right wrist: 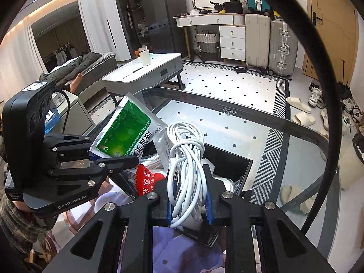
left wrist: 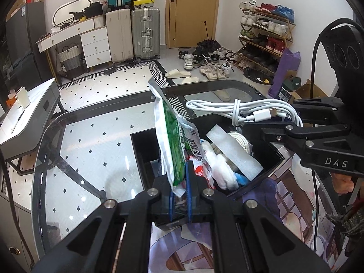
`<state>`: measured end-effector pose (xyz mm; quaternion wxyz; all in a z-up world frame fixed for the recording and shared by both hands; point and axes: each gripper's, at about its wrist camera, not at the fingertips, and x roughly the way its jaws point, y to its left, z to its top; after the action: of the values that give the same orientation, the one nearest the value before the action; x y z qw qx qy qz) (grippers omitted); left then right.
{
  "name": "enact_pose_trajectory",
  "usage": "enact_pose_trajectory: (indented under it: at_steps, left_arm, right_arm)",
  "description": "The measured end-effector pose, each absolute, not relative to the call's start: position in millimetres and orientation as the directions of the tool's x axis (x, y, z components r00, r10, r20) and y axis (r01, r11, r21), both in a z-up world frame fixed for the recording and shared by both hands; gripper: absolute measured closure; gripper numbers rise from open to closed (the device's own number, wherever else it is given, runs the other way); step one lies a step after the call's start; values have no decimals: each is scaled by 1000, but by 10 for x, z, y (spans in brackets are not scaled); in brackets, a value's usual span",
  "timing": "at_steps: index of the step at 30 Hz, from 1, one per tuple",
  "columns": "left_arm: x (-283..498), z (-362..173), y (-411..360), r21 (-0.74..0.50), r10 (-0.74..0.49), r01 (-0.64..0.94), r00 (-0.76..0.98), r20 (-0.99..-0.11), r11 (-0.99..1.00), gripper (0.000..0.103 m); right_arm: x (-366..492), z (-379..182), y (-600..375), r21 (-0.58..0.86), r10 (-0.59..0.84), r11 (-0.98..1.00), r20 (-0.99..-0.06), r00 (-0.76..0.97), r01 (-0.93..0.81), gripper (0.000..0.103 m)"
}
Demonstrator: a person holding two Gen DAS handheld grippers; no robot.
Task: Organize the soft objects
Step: 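Lower the sachet and cable into the box and open both tools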
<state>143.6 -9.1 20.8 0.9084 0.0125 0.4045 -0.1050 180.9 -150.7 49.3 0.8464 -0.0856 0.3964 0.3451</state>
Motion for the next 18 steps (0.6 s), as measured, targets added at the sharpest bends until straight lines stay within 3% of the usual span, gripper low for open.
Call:
enact_pose_trajectory:
  at_steps: [18]
  left_arm:
    - [1563,32,-91,-85,-181,181,623,-761,980,97]
  right_arm:
    - [1939,176,-1182,85,485,732,-762,429,-676,82]
